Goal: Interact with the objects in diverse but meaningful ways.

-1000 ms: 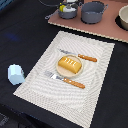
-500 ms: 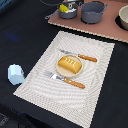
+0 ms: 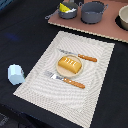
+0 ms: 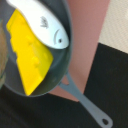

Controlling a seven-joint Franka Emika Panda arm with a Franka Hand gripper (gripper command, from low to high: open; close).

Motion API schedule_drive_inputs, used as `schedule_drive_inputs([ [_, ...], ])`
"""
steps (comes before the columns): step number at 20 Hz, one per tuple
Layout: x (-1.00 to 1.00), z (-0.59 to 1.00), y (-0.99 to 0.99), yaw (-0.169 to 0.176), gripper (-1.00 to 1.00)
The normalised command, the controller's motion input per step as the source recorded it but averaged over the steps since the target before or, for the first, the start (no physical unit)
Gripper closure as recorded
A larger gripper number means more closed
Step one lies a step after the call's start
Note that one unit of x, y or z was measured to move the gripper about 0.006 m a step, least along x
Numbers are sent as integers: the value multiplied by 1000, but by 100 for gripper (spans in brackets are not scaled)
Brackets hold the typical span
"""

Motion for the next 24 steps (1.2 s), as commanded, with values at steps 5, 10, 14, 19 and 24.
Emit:
schedule_drive_inputs([
  [5,733,26,-732,-52,-100],
  [10,717,0,-745,-47,-100],
  [14,717,0,-749,-45,-100],
  [19,631,8,-773,-37,-100],
  [24,563,82,-833,-11,-100],
])
